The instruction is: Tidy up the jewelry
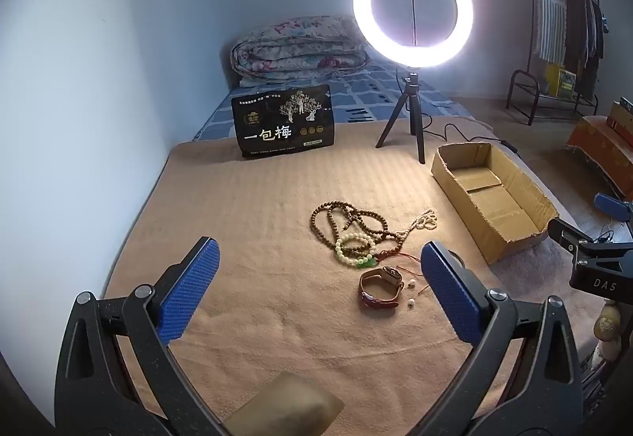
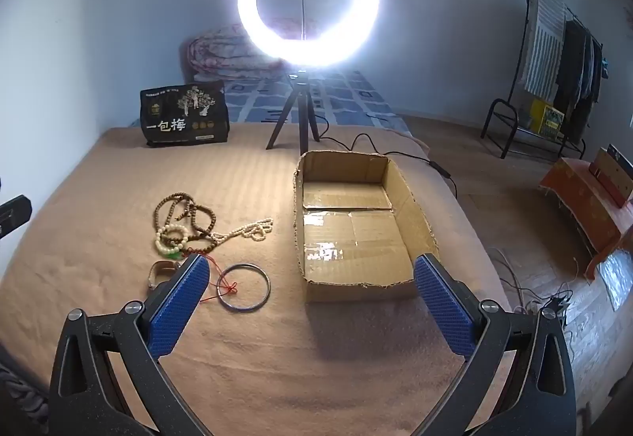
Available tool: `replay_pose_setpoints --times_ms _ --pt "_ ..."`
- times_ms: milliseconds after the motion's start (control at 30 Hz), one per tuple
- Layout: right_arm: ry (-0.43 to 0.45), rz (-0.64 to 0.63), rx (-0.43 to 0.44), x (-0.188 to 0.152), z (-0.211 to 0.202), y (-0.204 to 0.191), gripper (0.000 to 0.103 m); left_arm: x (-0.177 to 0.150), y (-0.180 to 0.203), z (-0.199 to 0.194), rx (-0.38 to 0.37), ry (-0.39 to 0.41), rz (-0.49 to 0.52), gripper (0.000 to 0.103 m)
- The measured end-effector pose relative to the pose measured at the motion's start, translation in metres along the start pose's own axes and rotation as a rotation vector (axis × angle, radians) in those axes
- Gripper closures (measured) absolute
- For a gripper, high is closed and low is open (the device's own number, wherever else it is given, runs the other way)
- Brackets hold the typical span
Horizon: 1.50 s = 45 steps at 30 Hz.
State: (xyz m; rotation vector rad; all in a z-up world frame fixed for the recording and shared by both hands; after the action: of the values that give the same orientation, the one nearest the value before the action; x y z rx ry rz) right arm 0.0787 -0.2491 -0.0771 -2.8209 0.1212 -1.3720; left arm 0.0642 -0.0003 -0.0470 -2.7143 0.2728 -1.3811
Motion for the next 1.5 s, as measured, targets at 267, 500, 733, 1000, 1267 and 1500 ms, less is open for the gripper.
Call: replay_pose_setpoints --times_ms 267,500,733,1000,1267,1500 --pt "0.001 0.002 0.003 0.0 0.002 0.003 0.0 0.001 -0.004 -0.006 0.005 0.006 -0.01 0.0" --pt "-0.004 -0.002 -0.002 -0.004 0.003 0.011 0.0 0.002 -0.008 -0.003 0.008 0.003 -0.009 0.0" --pt "-0.012 -0.002 -0.01 0.0 0.003 0.005 0.0 0.004 -0.01 -0.004 0.01 0.003 -0.009 0.0" --pt "-0.014 -0.003 -0.007 0.001 0.002 0.004 0.0 0.008 -0.005 -0.006 0.018 0.005 -0.008 0.0" --pt "-0.018 -0.004 -0.001 -0.001 0.001 0.002 0.0 0.007 -0.005 -0.006 0.019 0.007 -0.007 0.0" --pt "-0.018 -0.002 0.001 -0.001 0.0 0.002 0.0 0.007 -0.005 -0.006 0.02 0.008 -0.009 0.0"
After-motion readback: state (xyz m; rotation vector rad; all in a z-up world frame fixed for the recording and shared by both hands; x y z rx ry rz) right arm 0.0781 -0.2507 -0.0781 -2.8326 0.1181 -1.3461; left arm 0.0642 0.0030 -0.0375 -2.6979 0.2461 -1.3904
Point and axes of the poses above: each gripper's, at about its wrist camera, not at the fingertips, and z roughly the way its jaws point, y to its right, x to its top, the point moved 8 cm from there along z, roughly the way its jaws point, and after that the axes turned 7 degrees about z, right-handed, at the moved point
